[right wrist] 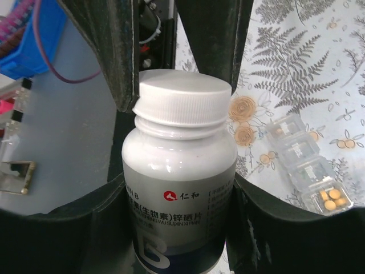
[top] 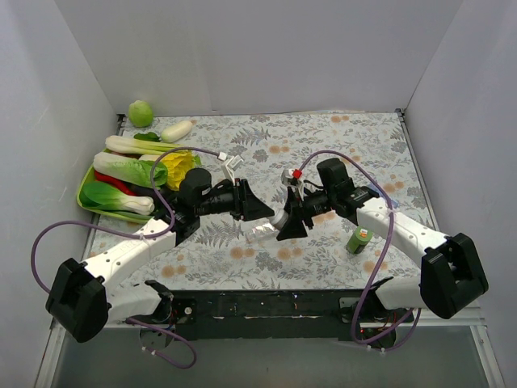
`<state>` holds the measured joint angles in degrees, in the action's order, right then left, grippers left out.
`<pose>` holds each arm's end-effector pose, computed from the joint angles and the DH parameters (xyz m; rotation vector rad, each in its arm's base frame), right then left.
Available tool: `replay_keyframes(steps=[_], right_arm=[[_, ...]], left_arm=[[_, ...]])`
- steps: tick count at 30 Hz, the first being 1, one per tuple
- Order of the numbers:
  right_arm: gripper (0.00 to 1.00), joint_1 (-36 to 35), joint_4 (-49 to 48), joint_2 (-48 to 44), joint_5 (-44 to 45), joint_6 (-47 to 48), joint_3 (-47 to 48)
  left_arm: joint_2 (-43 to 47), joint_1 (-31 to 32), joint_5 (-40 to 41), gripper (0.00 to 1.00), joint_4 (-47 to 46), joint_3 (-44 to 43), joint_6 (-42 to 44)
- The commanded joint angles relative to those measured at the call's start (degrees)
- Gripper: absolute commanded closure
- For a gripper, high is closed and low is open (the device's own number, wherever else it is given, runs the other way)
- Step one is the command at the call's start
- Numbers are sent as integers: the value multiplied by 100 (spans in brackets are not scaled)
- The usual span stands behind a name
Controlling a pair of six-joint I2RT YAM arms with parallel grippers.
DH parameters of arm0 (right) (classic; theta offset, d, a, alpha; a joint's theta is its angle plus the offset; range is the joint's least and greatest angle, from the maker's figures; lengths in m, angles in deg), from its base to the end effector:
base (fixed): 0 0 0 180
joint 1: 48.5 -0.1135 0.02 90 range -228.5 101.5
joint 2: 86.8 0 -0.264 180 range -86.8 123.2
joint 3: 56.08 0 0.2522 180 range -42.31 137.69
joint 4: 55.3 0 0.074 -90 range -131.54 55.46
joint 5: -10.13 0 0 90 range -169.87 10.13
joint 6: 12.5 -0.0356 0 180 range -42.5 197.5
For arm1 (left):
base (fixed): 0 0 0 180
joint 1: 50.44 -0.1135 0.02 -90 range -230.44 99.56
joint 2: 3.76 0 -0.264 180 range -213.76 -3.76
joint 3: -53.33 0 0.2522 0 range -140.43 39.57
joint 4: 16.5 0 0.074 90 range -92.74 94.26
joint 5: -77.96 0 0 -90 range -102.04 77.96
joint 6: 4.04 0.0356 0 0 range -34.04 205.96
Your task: Sort the pills into containers
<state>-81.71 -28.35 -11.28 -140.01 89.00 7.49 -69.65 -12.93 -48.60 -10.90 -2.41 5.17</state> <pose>0.2108 0.1749 0.2593 -1.3312 1.7145 1.3779 0.1927 -0.1746 0.2822 -0.3089 2.3148 -1.8561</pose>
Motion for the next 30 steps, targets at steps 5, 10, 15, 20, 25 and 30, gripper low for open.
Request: replay_keyframes(steps=[5,10,15,20,25,30], right_arm=[[99,69,-2724,-20,-1324,-1818,-400],[99,104,-2892,-91,-1264,-1837,-506],[99,122,-2778,-82,-1184,-1670,-507],[99,122,-2717,-64,-1140,-1590,-480],[99,131,-2611,-47,-1114,-1485,-454],[99,131,-2427,-38,-1044,-1274,-410]], left_arm=[[-284,-200,-1319,86,533,-618,1179],[-275,-438,-1389,70,676,-759,1128],[-249,-456,-1302,54,781,-926,1075],[-223,-456,-1179,47,1141,-1076,1144],[-170,-456,-1064,35,1387,-1181,1259],[-21,-456,-977,12,1545,-1287,1356]])
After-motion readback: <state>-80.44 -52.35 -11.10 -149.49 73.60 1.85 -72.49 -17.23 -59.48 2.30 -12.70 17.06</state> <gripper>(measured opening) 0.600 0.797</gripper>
